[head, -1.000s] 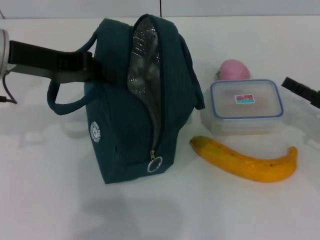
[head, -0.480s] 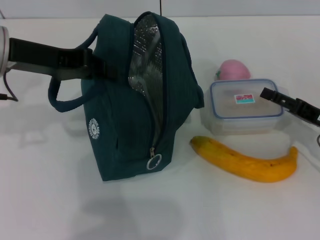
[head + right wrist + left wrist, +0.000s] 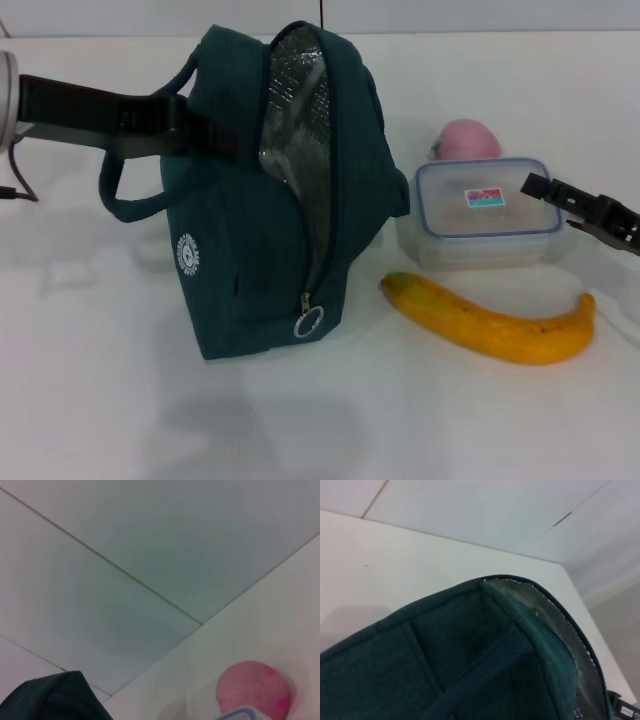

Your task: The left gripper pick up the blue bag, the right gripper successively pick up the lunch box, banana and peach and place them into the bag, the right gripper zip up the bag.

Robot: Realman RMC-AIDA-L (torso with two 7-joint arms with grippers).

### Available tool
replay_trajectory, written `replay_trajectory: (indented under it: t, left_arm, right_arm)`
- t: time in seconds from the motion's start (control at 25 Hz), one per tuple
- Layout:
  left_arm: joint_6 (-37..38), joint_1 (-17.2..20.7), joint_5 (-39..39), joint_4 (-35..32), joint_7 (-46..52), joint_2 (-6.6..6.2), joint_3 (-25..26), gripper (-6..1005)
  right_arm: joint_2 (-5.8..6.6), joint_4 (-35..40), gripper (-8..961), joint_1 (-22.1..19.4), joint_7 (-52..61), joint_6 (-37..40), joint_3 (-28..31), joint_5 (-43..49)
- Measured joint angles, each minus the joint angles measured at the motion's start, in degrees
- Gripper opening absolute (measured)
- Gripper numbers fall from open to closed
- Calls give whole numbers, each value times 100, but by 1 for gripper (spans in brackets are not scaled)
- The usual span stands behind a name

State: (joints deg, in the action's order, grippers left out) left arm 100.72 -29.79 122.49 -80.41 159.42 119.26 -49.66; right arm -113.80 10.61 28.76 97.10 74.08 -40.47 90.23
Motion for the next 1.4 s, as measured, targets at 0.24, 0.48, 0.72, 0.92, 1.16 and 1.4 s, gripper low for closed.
replay_trajectory:
  t: [0.24, 0.48, 0.72, 0.92, 1.16, 1.4]
  left_arm:
    - [-1, 20, -173, 18, -55, 1, 0, 49]
    - [0, 12, -203, 33, -88, 0, 0, 49]
    - [-31, -18, -574, 339, -313, 3, 0, 49]
    - [-82, -74, -640, 527, -409, -14, 0, 49]
    - [-210, -57, -618, 680, -553, 8, -28, 48]
    - [-308, -77, -624, 953, -692, -27, -13, 48]
  right_arm:
    - [26, 56, 869, -117, 103, 176, 31, -99]
    - [44, 56, 868, -128, 109, 399, 41, -233]
    - [52, 51, 868, -71, 342, 472, 40, -346]
    - [21, 28, 868, 58, 697, 489, 22, -350]
    - [-118, -12, 868, 163, 940, 452, -26, -304]
    - [-141, -80, 867, 174, 997, 204, -38, -294]
